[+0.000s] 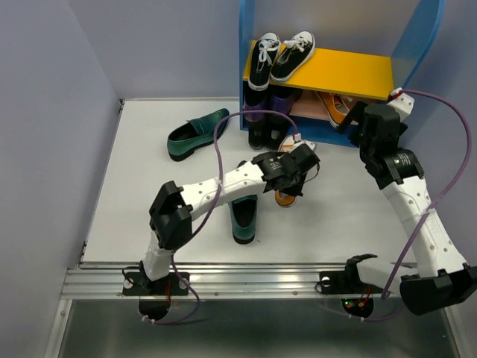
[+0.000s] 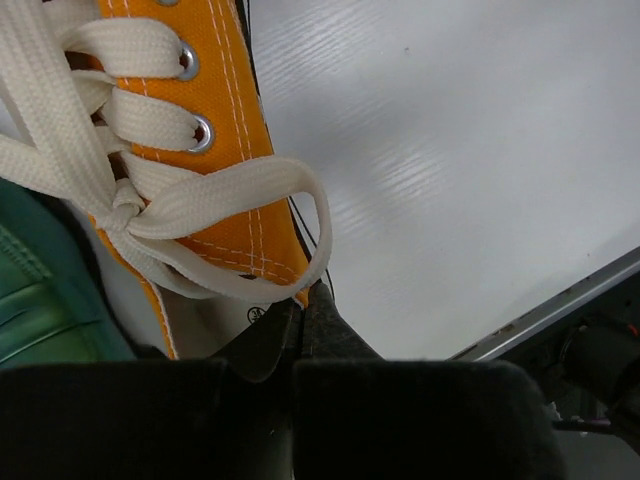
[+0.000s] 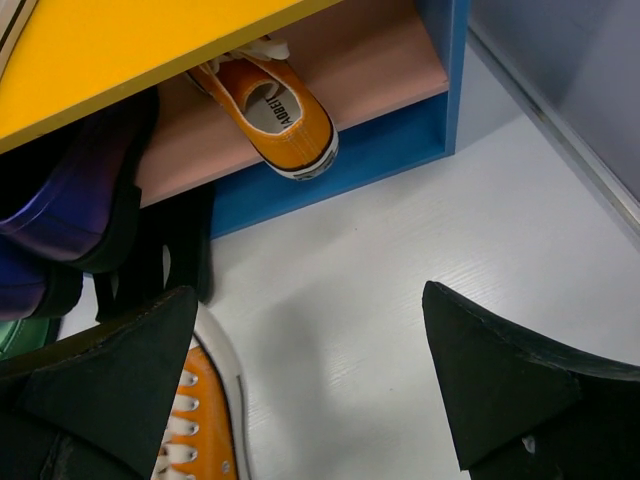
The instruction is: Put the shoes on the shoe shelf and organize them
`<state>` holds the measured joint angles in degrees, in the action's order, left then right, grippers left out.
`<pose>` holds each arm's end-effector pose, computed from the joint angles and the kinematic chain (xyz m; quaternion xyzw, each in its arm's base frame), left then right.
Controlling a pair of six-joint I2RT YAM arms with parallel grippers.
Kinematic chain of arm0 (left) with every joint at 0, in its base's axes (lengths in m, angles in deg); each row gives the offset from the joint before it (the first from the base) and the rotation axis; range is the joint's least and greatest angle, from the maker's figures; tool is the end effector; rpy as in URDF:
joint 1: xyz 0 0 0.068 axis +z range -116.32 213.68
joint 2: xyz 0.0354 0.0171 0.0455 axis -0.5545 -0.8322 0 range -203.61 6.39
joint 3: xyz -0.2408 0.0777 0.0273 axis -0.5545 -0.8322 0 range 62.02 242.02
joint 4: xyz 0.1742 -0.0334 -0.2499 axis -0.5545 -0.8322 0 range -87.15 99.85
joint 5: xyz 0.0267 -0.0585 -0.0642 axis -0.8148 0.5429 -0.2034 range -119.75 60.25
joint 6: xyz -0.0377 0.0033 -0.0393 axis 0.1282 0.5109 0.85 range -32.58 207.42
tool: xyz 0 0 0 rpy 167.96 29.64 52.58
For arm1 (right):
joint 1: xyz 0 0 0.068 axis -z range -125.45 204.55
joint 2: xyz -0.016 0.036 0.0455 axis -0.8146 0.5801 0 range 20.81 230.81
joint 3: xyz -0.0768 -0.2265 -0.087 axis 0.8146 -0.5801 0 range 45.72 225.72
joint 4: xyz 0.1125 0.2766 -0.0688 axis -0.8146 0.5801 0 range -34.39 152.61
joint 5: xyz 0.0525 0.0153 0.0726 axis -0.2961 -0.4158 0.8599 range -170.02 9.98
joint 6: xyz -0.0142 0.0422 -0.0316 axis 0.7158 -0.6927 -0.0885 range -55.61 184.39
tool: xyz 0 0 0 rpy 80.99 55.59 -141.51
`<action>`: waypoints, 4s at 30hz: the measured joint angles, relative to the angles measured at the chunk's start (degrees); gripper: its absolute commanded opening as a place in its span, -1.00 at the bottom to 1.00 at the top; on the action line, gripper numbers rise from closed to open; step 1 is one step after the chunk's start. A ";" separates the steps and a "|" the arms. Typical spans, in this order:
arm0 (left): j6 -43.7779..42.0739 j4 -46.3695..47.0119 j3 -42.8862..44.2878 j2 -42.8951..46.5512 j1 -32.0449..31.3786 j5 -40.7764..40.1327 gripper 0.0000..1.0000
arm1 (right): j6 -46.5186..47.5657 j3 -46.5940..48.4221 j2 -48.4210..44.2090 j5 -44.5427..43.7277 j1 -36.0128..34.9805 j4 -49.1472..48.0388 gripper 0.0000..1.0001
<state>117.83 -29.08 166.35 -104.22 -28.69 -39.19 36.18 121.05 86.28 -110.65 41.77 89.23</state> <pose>0.2284 -0.4235 0.2924 0.2235 0.8945 -0.2225 0.3169 0.2897 0.0466 0.4031 0.2515 0.7811 -0.0227 0.5711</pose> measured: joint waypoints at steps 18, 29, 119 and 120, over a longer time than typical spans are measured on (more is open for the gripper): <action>-3.98 3.98 11.58 -20.83 -1.22 3.04 0.21 | -0.31 -0.33 -3.63 -5.03 0.44 5.18 1.00; -5.09 2.47 1.84 5.27 -0.50 -0.46 0.36 | -1.42 -1.27 -2.45 -4.17 0.44 5.84 1.00; -1.79 3.89 -23.50 33.42 19.34 -9.01 0.27 | -34.95 1.46 25.73 0.35 16.65 -16.68 -0.99; -1.79 4.00 -23.65 33.44 19.34 -9.05 0.27 | -35.95 0.96 25.66 -0.33 16.65 -17.22 -0.99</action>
<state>116.04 -25.08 142.71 -70.78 -9.35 -48.23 0.23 122.02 111.94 -110.98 58.42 72.01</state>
